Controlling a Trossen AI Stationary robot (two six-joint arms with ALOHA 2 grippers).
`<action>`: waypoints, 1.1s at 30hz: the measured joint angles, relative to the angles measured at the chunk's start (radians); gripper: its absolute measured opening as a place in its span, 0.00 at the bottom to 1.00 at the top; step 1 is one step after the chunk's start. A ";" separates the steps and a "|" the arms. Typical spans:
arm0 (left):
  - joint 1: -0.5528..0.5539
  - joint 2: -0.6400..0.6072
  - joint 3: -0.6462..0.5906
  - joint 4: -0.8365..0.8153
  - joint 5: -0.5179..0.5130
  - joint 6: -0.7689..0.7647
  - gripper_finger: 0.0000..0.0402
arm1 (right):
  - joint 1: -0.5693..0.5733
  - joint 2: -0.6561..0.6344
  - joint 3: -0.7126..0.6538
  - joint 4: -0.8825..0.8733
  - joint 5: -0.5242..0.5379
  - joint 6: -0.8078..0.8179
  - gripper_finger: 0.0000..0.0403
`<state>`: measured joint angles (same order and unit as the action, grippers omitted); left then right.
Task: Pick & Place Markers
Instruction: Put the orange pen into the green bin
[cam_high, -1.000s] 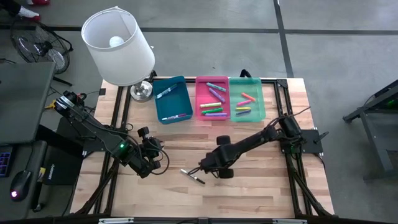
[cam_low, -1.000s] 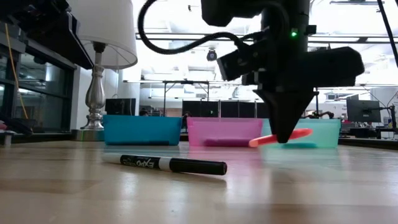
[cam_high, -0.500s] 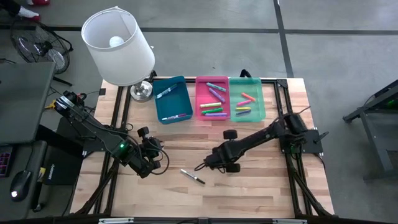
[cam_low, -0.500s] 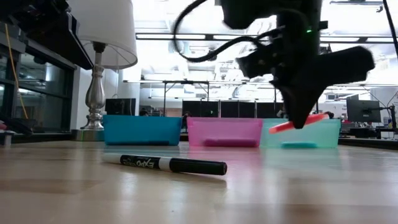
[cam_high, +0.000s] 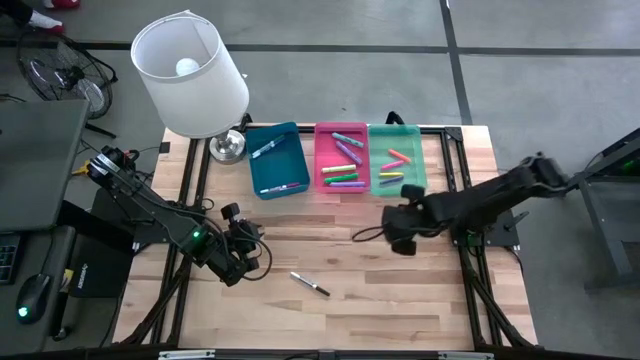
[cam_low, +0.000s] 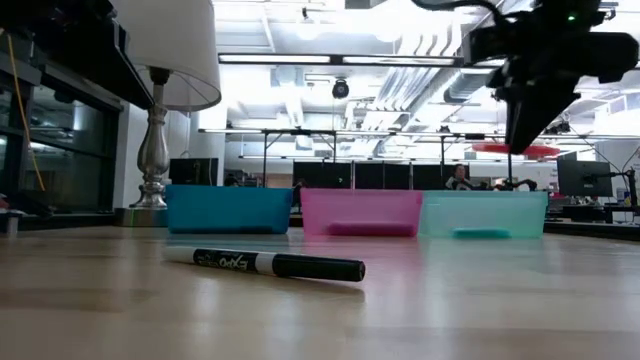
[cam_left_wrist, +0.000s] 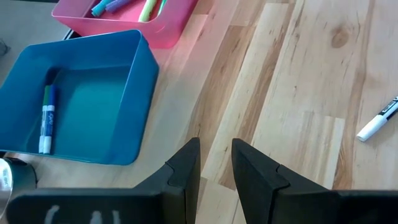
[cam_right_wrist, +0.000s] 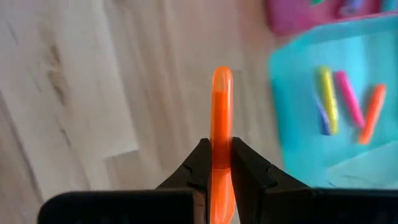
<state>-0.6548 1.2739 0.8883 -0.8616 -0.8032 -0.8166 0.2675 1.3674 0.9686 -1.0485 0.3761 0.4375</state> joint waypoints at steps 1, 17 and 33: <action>0.000 0.000 0.000 0.000 0.000 0.000 0.22 | -0.008 -0.031 -0.017 0.000 0.008 -0.010 0.07; 0.000 0.001 0.000 0.006 -0.003 0.000 0.22 | -0.245 -0.211 -0.090 0.032 0.128 -0.274 0.07; 0.000 0.092 0.000 0.036 0.000 -0.004 0.22 | -0.654 -0.193 -0.090 0.189 -0.094 -0.736 0.07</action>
<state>-0.6548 1.3663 0.8883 -0.8258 -0.8029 -0.8207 -0.3868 1.1745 0.8787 -0.8593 0.2820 -0.2981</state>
